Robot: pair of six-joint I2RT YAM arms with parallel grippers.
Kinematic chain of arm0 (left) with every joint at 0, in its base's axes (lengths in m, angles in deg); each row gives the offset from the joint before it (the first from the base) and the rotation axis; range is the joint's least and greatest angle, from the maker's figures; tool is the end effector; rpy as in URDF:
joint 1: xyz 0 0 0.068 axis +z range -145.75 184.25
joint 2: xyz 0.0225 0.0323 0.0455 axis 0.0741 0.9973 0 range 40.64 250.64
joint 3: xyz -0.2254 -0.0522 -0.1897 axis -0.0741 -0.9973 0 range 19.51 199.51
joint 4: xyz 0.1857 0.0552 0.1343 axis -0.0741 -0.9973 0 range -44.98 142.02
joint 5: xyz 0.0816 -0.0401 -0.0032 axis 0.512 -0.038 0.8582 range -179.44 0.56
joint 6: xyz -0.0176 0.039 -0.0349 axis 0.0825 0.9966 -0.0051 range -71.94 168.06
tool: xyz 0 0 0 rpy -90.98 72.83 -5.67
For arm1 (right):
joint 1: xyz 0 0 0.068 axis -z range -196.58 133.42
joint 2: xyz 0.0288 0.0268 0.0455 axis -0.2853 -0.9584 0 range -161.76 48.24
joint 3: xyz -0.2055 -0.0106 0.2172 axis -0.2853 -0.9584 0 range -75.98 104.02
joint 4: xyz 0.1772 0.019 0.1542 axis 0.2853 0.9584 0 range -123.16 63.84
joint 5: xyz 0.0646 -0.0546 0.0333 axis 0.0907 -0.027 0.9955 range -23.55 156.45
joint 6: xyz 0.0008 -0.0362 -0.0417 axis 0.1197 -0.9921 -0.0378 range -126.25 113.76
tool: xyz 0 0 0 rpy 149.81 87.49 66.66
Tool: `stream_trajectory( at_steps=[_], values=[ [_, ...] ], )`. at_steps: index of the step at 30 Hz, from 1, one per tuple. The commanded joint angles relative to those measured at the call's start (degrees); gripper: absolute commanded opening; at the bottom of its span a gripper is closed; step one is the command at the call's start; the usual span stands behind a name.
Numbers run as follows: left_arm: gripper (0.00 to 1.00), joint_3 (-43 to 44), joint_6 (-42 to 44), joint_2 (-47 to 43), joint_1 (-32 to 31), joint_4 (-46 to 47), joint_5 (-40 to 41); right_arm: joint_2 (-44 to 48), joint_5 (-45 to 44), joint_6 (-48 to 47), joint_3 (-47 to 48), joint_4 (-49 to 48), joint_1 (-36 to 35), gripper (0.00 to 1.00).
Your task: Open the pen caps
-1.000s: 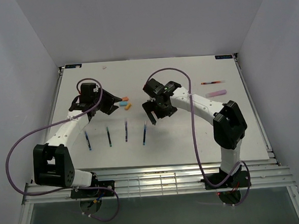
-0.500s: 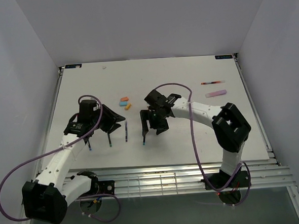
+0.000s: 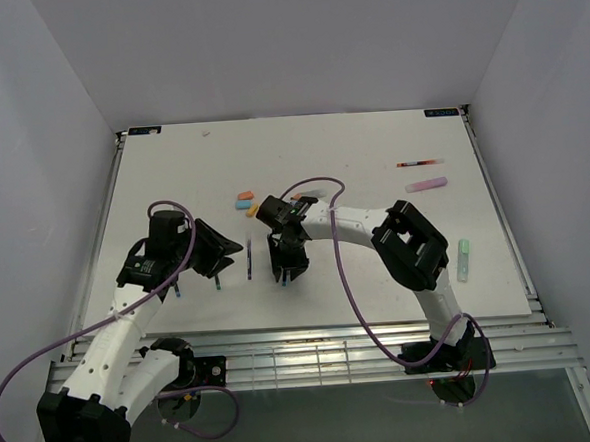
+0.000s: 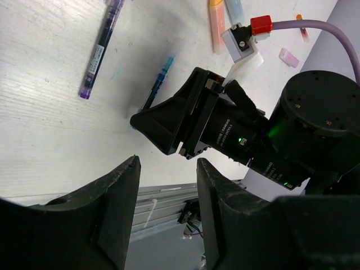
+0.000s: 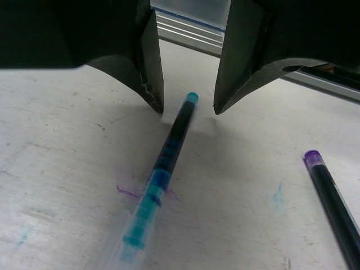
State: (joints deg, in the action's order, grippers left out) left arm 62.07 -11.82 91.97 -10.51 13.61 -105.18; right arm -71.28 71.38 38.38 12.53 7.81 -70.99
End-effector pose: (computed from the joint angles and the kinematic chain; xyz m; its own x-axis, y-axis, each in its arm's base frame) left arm 0.1299 -0.0448 0.2862 -0.7223 -0.6706 -0.1690 -0.4009 0.6051 -0.6878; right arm 0.2389 0.3394 0.2003 -0.9739 -0.1584 -0.1626 -0.1989 0.9406 0.2753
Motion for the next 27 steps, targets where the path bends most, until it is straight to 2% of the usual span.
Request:
stream_trajectory(
  at_steps=[1,3,4,7,10,13,18,19,22,27],
  values=[
    [0.55,-0.6,1.1,-1.6,-0.3,-1.8,0.5,-1.5,-4.3,2.2,-0.8,3.7,-0.1,0.46],
    [0.55,-0.8,1.3,-2.0,-0.2,-2.0,0.7,-1.9,-4.8,2.4,-1.5,4.8,-0.3,0.39],
    [0.55,-0.8,1.4,-2.0,-0.3,-2.1,0.8,-2.0,-4.8,2.7,-2.2,5.1,-0.3,0.32],
    [0.55,-0.7,1.5,-1.9,-0.3,-2.2,0.7,-3.3,-7.7,2.1,-2.7,6.9,-0.4,0.17],
    [0.55,-0.3,1.8,-2.0,-0.3,-2.4,0.5,-4.8,-9.5,0.3,-2.6,8.5,-0.5,0.08],
    [0.55,0.4,2.5,-1.8,-0.2,-2.8,0.3,-3.2,-11.0,-1.6,-2.7,8.2,-0.5,0.08],
    [0.55,2.0,3.9,-0.4,-0.3,-3.0,-1.6,4.9,-14.2,-10.7,1.1,9.0,-0.5,0.08],
    [0.55,2.3,4.2,0.1,-0.3,-2.6,-2.5,6.1,-12.9,-12.8,1.5,8.4,-0.5,0.08],
    [0.56,2.4,5.4,2.4,-0.3,0.3,-5.3,8.9,2.1,-19.0,2.5,5.4,0.1,0.08],
    [0.6,3.2,5.6,6.1,-0.6,2.8,-6.5,13.5,17.6,-18.3,0.0,-1.4,0.0,0.08]
  ],
)
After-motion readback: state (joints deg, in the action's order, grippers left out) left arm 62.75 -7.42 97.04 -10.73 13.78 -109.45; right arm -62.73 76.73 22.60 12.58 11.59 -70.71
